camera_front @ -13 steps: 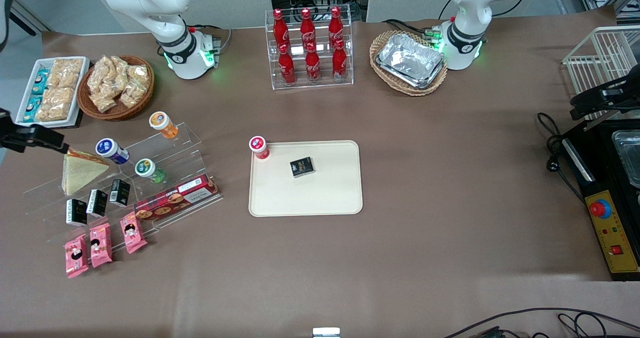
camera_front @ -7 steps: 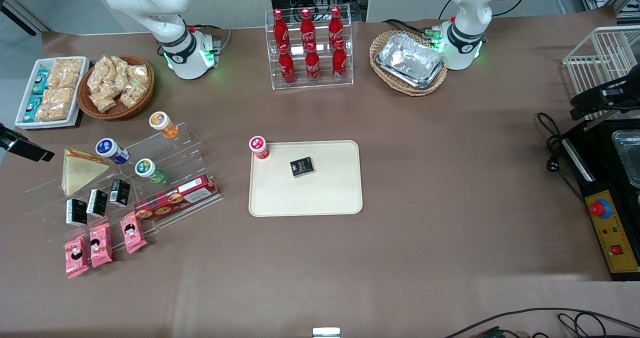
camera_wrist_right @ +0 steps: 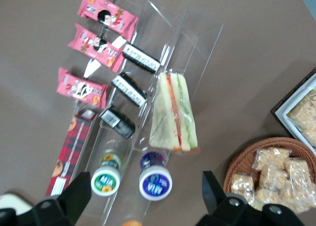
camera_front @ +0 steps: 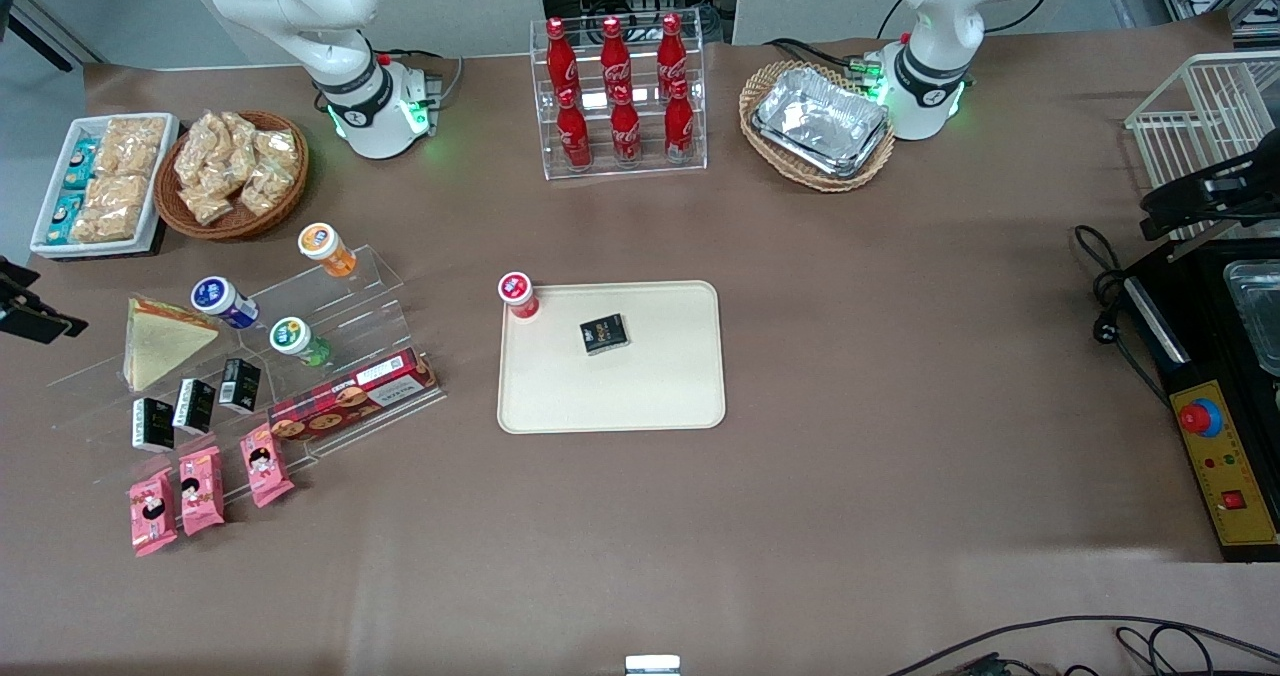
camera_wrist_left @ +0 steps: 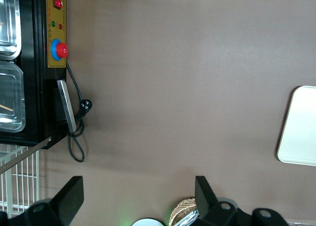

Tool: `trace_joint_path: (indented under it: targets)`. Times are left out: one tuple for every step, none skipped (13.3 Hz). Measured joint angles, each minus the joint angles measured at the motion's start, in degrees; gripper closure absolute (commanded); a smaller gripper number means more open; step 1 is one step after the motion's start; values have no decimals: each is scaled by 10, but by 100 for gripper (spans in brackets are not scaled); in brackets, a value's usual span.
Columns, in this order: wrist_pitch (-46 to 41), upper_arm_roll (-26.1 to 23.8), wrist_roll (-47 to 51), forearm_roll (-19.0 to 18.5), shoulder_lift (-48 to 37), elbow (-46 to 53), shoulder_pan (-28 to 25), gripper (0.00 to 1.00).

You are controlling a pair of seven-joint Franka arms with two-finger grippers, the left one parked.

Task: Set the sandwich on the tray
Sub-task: 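Move the right gripper over the wrapped triangular sandwich on the rack, then lower the right gripper and grasp the wrapped sandwich by its edge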

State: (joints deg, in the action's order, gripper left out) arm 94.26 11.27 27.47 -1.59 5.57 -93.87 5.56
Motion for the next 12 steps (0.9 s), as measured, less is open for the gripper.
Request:
trace_joint_path:
  targets:
    - [31,6,0,0,0,-25,0,0]
    - [65,8,0,0,1,-53,0,0]
    - [100,8,0,0,1,-82,0,0]
    - [136,8,0,0,0,-111,0,0]
    - [170,8,0,0,-1,-140,0,0]
    - [193,9,0,0,-3,-163,0,0]
    - [204,11,0,0,-7,-177,0,0]
    - [206,14,0,-1,-13,-187,1,0]
    - [207,17,0,-2,-20,-195,2,0]
    - [208,22,-2,-5,-28,-204,3,0]
    - [210,27,-6,-6,-33,-211,4,0]
    - [217,31,-8,-6,-39,-221,6,0]
